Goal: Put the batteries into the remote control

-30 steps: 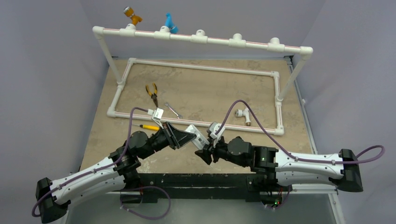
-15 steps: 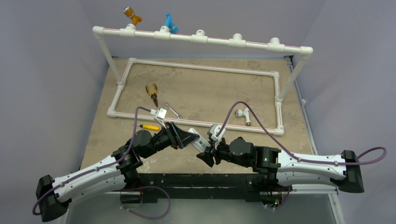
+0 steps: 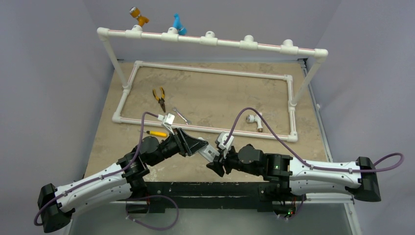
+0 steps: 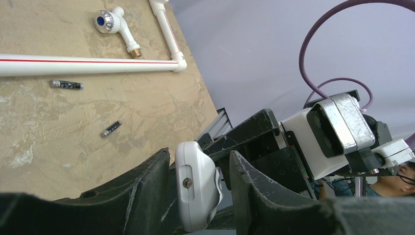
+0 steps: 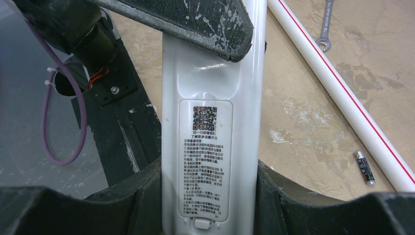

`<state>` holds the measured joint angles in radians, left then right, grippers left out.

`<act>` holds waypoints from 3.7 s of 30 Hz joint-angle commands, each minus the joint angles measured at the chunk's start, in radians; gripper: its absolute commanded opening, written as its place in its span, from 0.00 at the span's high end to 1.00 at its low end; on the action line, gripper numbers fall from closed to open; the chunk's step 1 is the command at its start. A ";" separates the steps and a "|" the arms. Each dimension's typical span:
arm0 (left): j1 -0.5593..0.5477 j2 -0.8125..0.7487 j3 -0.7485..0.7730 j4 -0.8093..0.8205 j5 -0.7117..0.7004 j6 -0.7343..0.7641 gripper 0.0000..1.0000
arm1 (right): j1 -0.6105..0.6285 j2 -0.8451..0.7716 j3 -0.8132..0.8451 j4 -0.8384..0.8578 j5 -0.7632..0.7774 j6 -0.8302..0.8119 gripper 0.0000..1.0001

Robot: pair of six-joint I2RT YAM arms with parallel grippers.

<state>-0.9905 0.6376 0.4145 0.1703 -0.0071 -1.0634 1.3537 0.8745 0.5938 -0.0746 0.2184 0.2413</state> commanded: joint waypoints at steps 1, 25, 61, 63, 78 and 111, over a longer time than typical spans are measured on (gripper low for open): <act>-0.001 0.004 0.021 0.029 0.002 0.000 0.54 | 0.003 -0.023 0.038 0.043 0.021 -0.028 1.00; 0.000 0.013 0.020 0.038 0.035 -0.001 0.71 | 0.003 -0.038 0.036 0.050 0.082 -0.051 1.00; 0.003 -0.079 0.023 -0.048 0.203 0.115 1.00 | 0.002 -0.220 0.221 -0.334 -0.316 -0.709 0.53; 0.003 -0.056 0.018 -0.032 0.220 0.094 1.00 | 0.003 -0.185 0.253 -0.382 -0.311 -0.759 0.55; 0.152 0.045 -0.191 0.377 0.456 -0.237 1.00 | 0.003 -0.155 0.275 -0.424 -0.400 -0.906 0.59; 0.159 0.082 -0.204 0.439 0.480 -0.269 1.00 | 0.003 -0.033 0.251 -0.440 -0.378 -0.978 0.64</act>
<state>-0.8379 0.7090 0.2131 0.5140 0.4477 -1.3090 1.3544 0.8497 0.8494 -0.5308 -0.2058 -0.7189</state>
